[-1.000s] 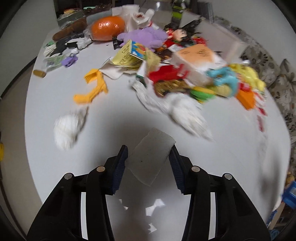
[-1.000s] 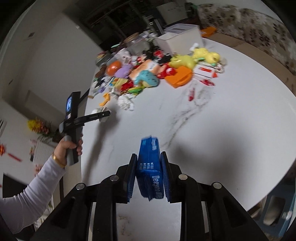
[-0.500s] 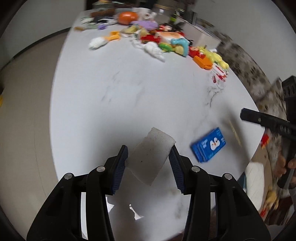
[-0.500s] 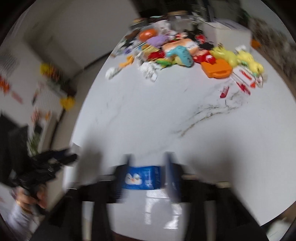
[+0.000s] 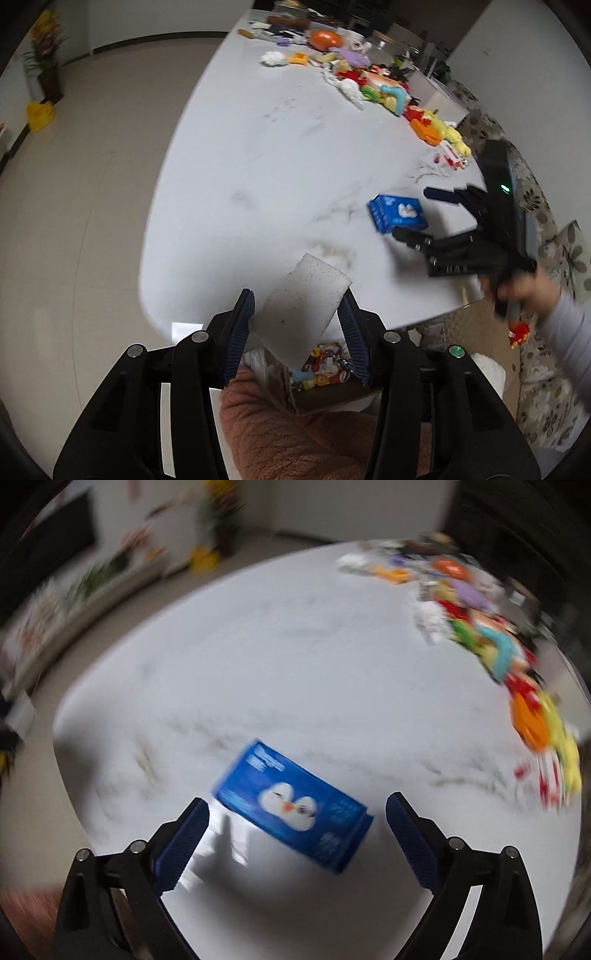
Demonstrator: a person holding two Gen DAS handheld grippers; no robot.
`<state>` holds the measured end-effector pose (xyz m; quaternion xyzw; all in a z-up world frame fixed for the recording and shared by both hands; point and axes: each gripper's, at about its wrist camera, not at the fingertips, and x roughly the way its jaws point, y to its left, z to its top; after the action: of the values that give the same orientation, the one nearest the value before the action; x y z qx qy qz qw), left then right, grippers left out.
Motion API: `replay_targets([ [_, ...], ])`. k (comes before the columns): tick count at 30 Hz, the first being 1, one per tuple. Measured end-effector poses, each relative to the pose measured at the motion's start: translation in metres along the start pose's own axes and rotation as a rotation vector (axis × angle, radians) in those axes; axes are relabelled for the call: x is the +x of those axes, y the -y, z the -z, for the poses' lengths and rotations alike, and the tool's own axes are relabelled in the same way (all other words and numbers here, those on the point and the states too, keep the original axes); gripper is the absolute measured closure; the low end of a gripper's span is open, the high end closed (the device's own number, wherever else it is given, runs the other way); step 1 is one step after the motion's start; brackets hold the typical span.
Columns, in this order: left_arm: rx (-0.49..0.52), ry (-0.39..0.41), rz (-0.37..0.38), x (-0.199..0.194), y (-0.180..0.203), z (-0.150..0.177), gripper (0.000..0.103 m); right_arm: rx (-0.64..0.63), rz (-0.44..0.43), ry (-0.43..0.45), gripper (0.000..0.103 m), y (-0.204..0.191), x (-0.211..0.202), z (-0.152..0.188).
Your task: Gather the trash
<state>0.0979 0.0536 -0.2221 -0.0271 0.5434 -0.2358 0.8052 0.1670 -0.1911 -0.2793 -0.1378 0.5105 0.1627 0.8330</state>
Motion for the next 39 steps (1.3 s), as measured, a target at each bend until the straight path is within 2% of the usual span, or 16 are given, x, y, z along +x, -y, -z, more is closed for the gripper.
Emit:
replay_targets([
  [4,-0.041,0.011,-0.024,-0.014,-0.010,0.024,0.056,-0.098,-0.054,-0.103,0.017,0.012,0.017,-0.009],
  [6,-0.066,0.014,-0.029,-0.019,-0.016,0.034,0.056,-0.087,-0.116,-0.129,0.038,0.016,0.019,-0.017],
  [7,-0.078,0.014,-0.026,-0.021,-0.018,0.039,0.056,-0.073,-0.132,-0.132,0.042,0.017,0.020,-0.020],
  [8,-0.092,0.014,-0.023,-0.023,-0.021,0.045,0.056,-0.069,-0.127,-0.130,0.051,0.017,0.019,-0.022],
  [12,-0.100,0.010,-0.017,-0.025,-0.020,0.057,0.056,-0.025,-0.124,-0.115,0.059,0.011,0.009,-0.017],
  [17,-0.049,-0.033,0.025,-0.007,0.005,0.067,0.056,0.113,-0.222,-0.004,0.059,0.008,-0.041,0.027],
  [19,-0.014,-0.061,0.047,0.005,0.022,0.074,0.056,0.178,-0.268,0.042,0.059,0.014,-0.066,0.055],
  [22,0.052,-0.134,0.088,0.034,0.054,0.089,0.056,0.275,-0.319,0.087,0.059,0.020,-0.100,0.114],
  [26,0.145,-0.248,0.137,0.088,0.100,0.119,0.056,0.372,-0.326,0.075,0.059,0.012,-0.116,0.186],
  [29,0.175,-0.339,0.150,0.137,0.123,0.142,0.056,0.464,-0.292,0.003,0.060,0.002,-0.099,0.244],
  [33,0.169,-0.436,0.127,0.206,0.134,0.168,0.056,0.563,-0.237,-0.107,0.061,-0.003,-0.053,0.297],
  [34,0.162,-0.455,0.112,0.222,0.134,0.174,0.052,0.574,-0.208,-0.129,0.061,-0.003,-0.042,0.306],
  [35,0.159,-0.473,0.079,0.241,0.134,0.180,0.043,0.577,-0.164,-0.153,0.061,-0.003,-0.028,0.315],
  [37,0.156,-0.516,0.008,0.275,0.131,0.189,0.028,0.609,-0.088,-0.225,0.038,0.000,0.003,0.336],
  [38,0.154,-0.554,-0.044,0.294,0.129,0.195,0.027,0.634,-0.070,-0.254,0.025,0.003,0.015,0.344],
  [39,0.146,-0.583,-0.068,0.307,0.127,0.198,0.027,0.667,-0.059,-0.279,0.027,0.008,0.028,0.354],
])
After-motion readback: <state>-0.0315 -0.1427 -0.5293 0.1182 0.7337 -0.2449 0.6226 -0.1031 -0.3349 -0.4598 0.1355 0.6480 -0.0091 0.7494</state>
